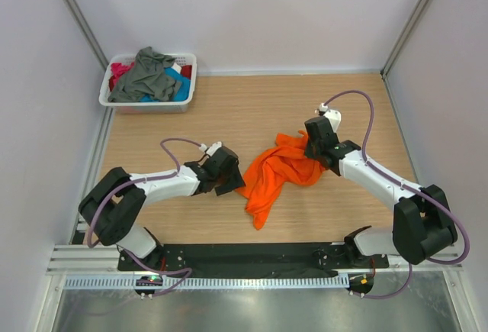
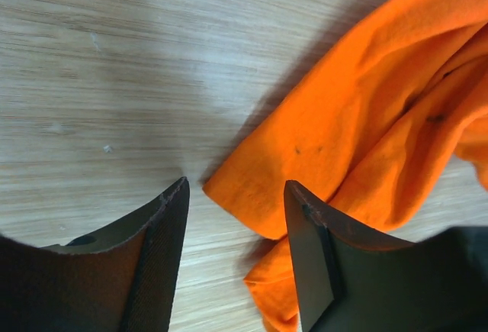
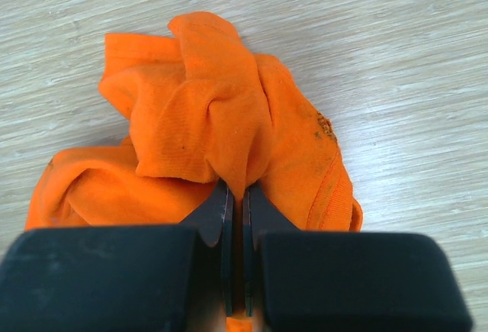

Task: Fold and stack the t-shirts
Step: Flatten the tshirt out

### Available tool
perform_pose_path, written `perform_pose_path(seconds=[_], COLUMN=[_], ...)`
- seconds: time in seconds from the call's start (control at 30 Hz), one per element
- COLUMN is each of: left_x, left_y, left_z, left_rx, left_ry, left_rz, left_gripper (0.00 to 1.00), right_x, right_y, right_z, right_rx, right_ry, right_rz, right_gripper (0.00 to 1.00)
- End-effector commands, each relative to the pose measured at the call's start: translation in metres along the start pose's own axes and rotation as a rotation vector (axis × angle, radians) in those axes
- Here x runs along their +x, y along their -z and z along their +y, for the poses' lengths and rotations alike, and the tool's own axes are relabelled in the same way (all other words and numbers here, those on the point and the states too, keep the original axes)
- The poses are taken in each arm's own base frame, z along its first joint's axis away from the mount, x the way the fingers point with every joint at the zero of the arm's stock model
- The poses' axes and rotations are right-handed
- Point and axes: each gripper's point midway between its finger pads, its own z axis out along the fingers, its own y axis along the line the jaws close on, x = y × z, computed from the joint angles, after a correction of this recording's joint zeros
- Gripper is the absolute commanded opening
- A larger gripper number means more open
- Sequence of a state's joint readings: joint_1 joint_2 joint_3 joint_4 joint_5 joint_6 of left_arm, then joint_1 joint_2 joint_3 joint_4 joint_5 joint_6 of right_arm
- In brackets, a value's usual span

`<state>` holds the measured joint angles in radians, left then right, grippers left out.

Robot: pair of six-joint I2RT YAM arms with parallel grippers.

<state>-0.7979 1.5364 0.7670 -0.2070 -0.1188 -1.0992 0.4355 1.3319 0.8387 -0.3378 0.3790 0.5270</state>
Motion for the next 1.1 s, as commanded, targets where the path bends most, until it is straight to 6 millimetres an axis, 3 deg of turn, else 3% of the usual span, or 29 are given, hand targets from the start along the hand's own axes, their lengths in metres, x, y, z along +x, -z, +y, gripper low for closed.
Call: perform_pose_path(seconds=[0.0,0.17,0.37,0.4,0.5,0.53,0.6,0.63,0.7,0.73,0.77,0.83,0.93,1.0,1.07], left_x=[-0.001,0.002,0.002,-0.004,-0.031,-0.054,-0.081,-0.108,-0.13,-0.147,-0.149,-0.153,-0.147,-0.141,-0.143], left_y=[-0.008,-0.012,-0.016,-0.013,-0.003,0.01,0.026,0.046,0.066,0.08,0.085,0.094,0.111,0.112,0.12], left_z=[-0.004,-0.003,0.0,-0.001,0.01,0.006,0.007,0.004,0.012,0.009,0.014,0.014,0.02,0.029,0.025], left_rx=[0.024,0.016,0.006,0.012,-0.015,0.015,0.038,0.069,0.05,0.075,0.062,0.068,0.076,0.071,0.106], left_ry=[0.058,0.068,0.063,0.059,0.014,0.009,-0.079,-0.078,-0.147,-0.15,-0.168,-0.212,-0.216,-0.196,-0.153], left_rz=[-0.007,0.01,0.009,-0.008,-0.073,-0.128,-0.198,-0.271,-0.32,-0.347,-0.335,-0.337,-0.362,-0.373,-0.408], left_gripper=[0.54,0.47,0.07,0.0,0.0,0.0,0.0,0.0,0.0,0.0,0.0,0.0,0.0,0.0,0.0], right_x=[-0.012,-0.014,-0.013,-0.013,-0.023,-0.025,-0.035,-0.035,-0.041,-0.034,-0.031,-0.018,-0.021,-0.034,-0.05], right_y=[0.004,0.003,0.002,0.002,0.005,0.008,0.014,0.018,0.029,0.033,0.036,0.041,0.045,0.048,0.044], right_z=[0.003,0.003,0.004,0.005,0.008,0.009,0.015,0.017,0.022,0.024,0.023,0.012,-0.008,-0.01,-0.009], right_rx=[-0.006,0.003,0.004,0.003,-0.001,-0.006,-0.03,-0.047,-0.079,-0.1,-0.097,-0.051,0.049,0.063,0.057], right_ry=[-0.017,-0.012,-0.013,-0.015,-0.03,-0.034,-0.043,-0.04,-0.048,-0.042,-0.049,-0.048,-0.066,-0.096,-0.134], right_rz=[-0.026,-0.021,-0.005,-0.003,-0.012,-0.014,-0.03,-0.016,-0.015,0.021,0.037,0.089,0.064,0.027,-0.014], right_gripper=[0.01,0.01,0.05,0.06,0.07,0.07,0.09,0.1,0.29,0.48,0.76,0.95,1.0,1.0,1.0])
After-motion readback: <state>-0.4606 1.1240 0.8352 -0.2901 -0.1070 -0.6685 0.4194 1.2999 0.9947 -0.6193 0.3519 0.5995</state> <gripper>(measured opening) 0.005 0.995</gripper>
